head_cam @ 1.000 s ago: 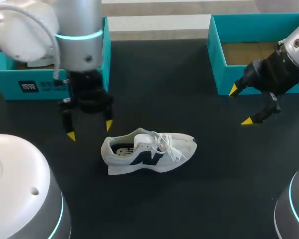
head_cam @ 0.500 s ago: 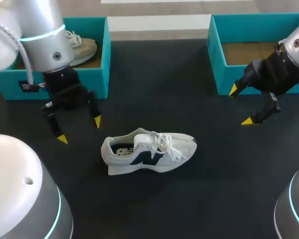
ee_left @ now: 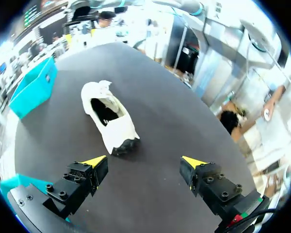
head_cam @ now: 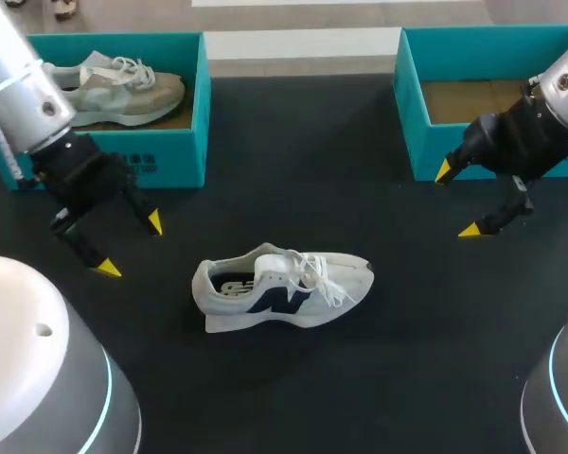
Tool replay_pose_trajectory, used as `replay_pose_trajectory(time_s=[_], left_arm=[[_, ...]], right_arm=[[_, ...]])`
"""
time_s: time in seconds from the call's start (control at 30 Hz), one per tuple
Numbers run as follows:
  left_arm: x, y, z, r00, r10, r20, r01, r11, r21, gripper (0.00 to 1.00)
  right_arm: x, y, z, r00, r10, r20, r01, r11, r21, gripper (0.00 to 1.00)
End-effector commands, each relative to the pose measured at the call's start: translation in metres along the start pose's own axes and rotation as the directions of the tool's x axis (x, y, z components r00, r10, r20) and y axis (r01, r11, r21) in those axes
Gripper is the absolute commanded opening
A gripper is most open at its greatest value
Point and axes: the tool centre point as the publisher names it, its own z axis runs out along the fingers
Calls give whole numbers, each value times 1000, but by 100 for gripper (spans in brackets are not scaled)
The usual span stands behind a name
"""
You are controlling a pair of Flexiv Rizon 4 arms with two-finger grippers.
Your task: Take the shoe out of the shoebox, open the shoe tongue, remove and reinsert the insole, then place the shoe into the shoebox
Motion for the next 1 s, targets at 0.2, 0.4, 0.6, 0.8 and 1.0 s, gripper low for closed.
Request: replay_pose_trajectory(time_s=[0.2,0.4,0.6,0.8,1.0], left_arm=[[23,22,4,944,-248,216,180,939,292,100],[34,33,8,908,-351,230,237,881,410,100],[34,33,8,908,-351,230,237,881,410,100],[34,33,8,908,-351,230,237,881,410,100],[34,33,8,908,-351,230,237,881,410,100]], right_arm=[[0,0,1,1000,1,1,-1,1000,3,100],[0,0,1,1000,1,1,-1,1000,3,100],[0,0,1,1000,1,1,-1,1000,3,100],[0,0,1,1000,1,1,-1,1000,3,100],[0,0,1,1000,1,1,-1,1000,3,100]])
